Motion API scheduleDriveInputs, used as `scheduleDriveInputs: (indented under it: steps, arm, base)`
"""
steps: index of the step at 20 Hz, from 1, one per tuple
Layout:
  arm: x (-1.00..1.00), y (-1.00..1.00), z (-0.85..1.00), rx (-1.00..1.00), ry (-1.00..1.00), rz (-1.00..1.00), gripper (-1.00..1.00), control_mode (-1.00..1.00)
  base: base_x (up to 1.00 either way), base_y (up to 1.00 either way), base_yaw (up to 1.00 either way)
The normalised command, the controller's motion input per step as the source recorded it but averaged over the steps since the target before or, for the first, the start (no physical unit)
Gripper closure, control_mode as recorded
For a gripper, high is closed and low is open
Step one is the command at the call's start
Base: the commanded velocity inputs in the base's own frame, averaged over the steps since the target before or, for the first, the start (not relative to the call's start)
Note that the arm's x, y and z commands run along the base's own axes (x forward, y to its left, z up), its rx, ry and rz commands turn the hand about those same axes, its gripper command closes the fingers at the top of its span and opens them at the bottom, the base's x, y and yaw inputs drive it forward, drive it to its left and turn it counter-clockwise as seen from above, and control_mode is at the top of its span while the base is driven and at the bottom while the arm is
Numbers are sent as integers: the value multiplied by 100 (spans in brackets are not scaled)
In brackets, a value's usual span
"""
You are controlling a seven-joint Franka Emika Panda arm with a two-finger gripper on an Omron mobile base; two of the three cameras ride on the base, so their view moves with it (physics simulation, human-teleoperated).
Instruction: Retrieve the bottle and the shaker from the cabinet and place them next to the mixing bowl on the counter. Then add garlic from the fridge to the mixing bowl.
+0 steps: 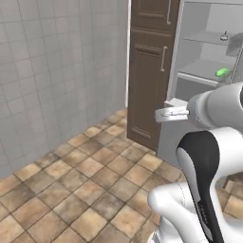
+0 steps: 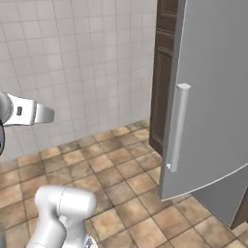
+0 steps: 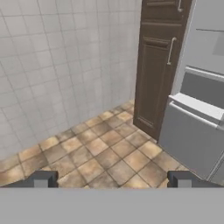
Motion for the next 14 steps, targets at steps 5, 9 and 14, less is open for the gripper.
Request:
scheduleDriveInputs:
  steps: [5, 9, 14]
  arm:
    - [0, 0, 0, 0, 0, 0, -100, 100]
    - [0, 0, 0, 0, 0, 0, -100, 100]
    - [0, 0, 0, 0, 0, 0, -100, 100]
  base:
    - [100, 97, -36]
    - [90, 87, -62]
    - [76, 79, -70]
